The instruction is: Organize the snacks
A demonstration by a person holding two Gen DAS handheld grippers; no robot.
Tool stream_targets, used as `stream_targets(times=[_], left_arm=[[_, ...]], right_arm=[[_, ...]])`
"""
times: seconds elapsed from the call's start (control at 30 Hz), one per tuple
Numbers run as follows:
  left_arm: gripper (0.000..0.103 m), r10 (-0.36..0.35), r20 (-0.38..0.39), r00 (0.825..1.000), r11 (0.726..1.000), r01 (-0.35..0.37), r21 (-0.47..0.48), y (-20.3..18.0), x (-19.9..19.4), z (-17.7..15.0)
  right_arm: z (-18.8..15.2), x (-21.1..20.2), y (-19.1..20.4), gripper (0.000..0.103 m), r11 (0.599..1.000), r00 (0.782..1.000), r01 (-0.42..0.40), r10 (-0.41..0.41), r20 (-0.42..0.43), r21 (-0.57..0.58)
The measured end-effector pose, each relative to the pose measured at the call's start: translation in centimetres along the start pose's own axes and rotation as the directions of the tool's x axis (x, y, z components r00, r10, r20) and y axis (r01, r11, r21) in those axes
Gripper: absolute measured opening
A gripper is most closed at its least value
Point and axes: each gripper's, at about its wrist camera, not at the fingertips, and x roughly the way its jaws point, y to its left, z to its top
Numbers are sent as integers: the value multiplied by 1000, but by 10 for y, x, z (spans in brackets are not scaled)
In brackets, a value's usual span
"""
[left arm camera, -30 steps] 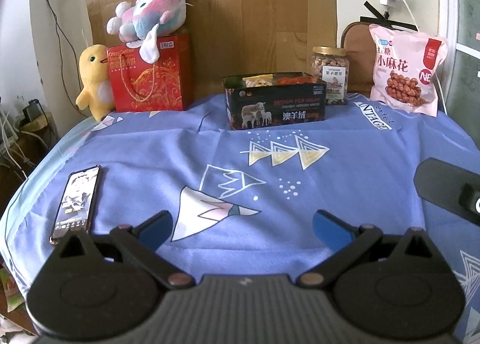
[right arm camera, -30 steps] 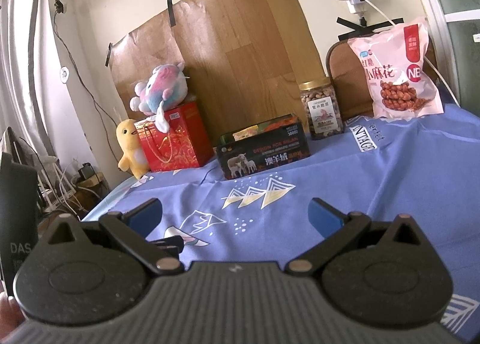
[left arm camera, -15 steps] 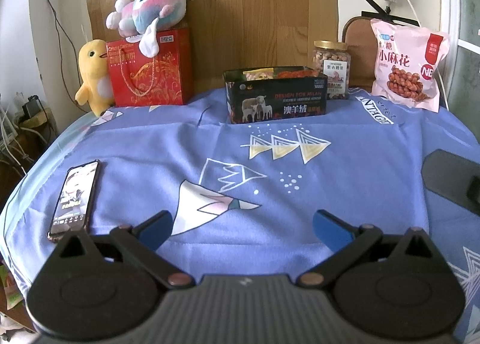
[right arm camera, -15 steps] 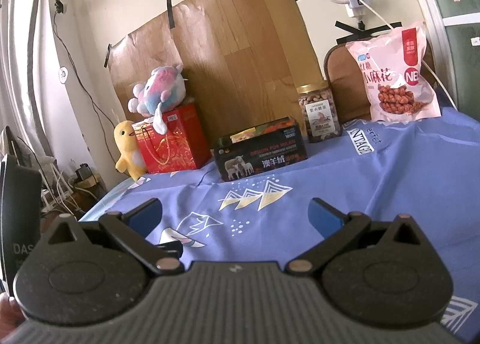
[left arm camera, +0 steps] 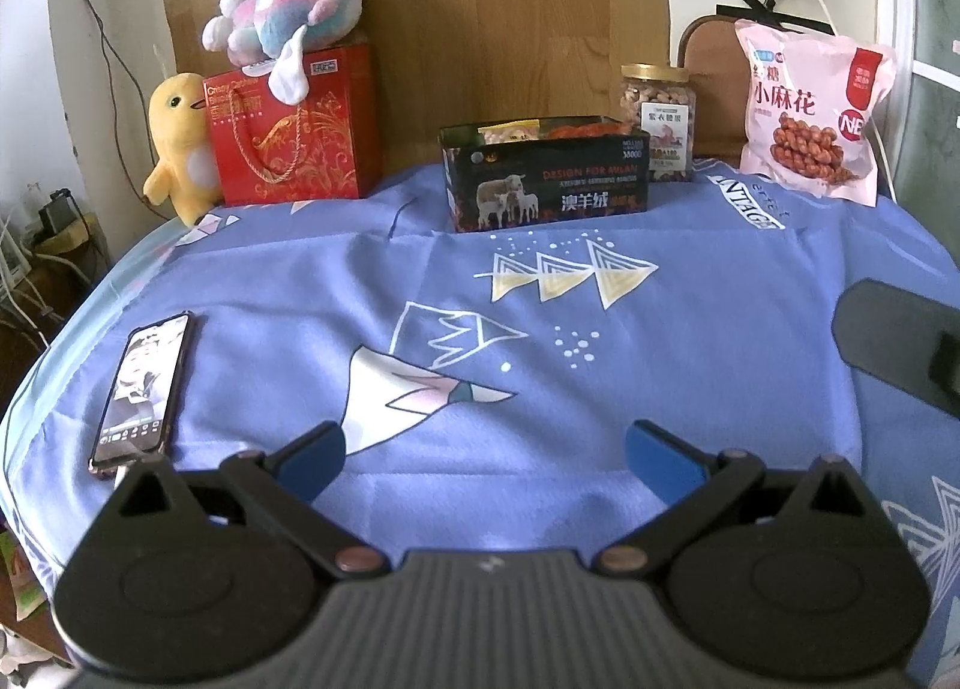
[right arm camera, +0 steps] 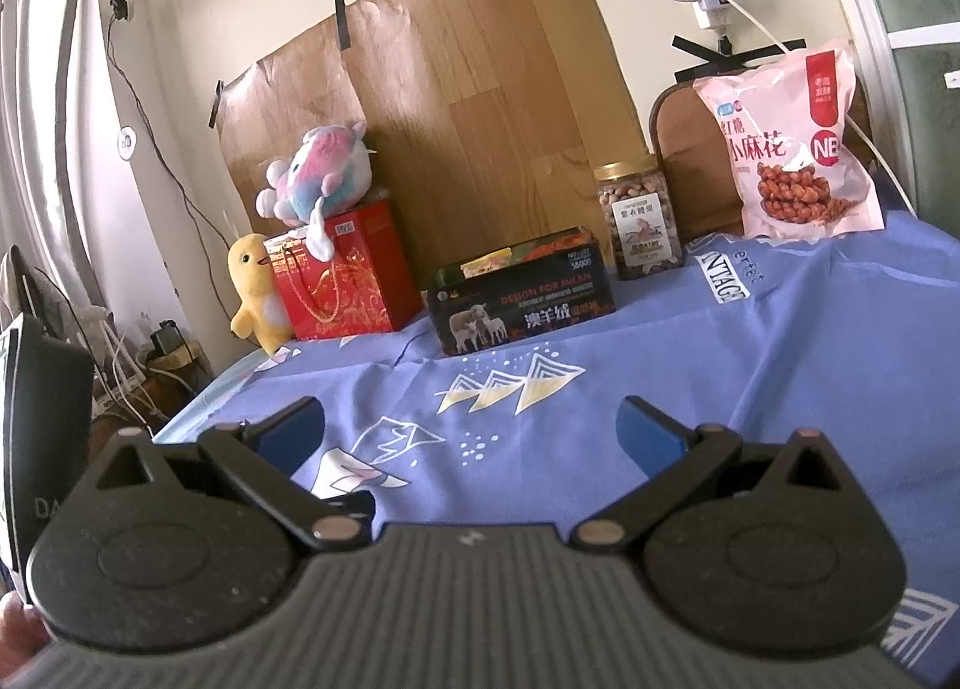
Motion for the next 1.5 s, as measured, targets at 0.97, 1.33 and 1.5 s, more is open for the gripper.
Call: stream_targets(times=[0.97,1.33,1.5], left_arm=[[103,2,-13,1000,1000,-2,24,-4,3,-8],[103,5,-10,1000,1000,-4,26,-5,3,-9],[103,4,-12,1000,1000,-3,26,-5,3,-9]], right_arm=[[-3,3,-3,103,1000,1000,-11,11,-20,-2],[-5,4,-2,103,1000,1000,-12,12,-18,-2],[-6,4,-2,103,1000,1000,-13,13,-19,-1]])
